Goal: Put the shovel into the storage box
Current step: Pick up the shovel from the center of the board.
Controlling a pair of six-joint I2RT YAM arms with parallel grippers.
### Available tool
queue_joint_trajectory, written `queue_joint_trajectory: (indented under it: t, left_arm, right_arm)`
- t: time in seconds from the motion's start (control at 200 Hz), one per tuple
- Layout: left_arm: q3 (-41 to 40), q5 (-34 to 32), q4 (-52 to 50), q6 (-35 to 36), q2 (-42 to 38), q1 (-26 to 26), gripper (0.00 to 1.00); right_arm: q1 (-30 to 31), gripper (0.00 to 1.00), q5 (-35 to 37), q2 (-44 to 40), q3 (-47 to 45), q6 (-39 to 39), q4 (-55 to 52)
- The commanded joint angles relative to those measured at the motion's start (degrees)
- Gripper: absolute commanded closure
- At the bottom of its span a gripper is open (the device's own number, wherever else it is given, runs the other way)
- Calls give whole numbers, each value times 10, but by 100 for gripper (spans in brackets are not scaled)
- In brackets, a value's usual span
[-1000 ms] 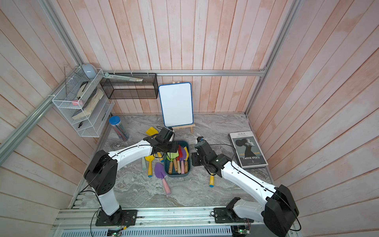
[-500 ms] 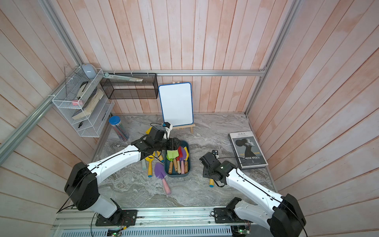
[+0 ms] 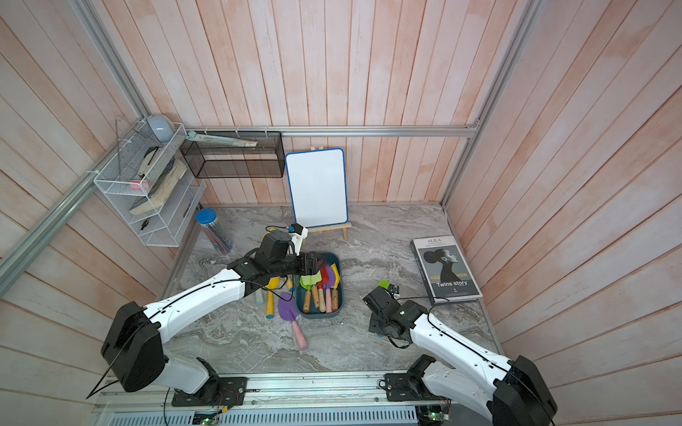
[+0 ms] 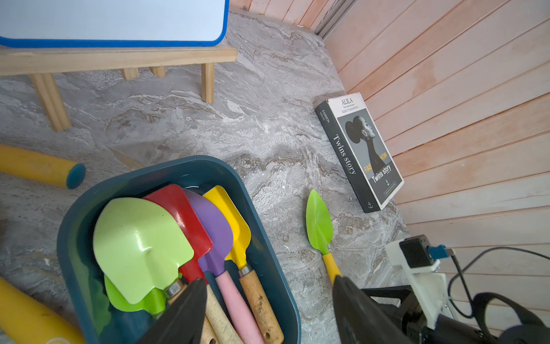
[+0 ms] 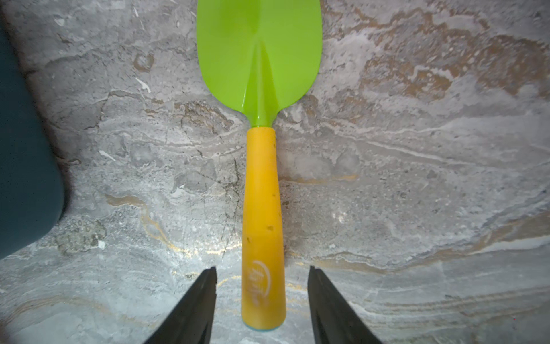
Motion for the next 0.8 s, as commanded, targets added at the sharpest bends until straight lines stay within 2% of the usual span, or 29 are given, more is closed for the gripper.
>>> queue_joint_trajectory:
  t: [0.0,0.265,0.44,0.545,0.62,0.725,0.795]
  left_arm:
    - [-11,8,20,-5,-14,-2,28]
    - [-11,13,25,-10,-12,-3,28]
    - [-14,10,25,-11,-19,-3,28]
    - [-14,8,22,-10,-21,-4,28]
    - [-15,10,22,-11,-22,-4,28]
    - [-18,15,25,-14,-22,-5,28]
    - [-22,23,31,-15,-22,-5,28]
  right_arm:
    - [4,44,-2,11,-13,11,16]
    - [4,46,-1,28,-35,16,44]
    - [4,52,-1,31,-46,19,62]
    - [4,61,-1,35,-46,17,67]
    - [4,74,0,37,-43,15,67]
    - [4,99,8,32,-33,12,60]
    - [4,100,18,20,-21,8,50]
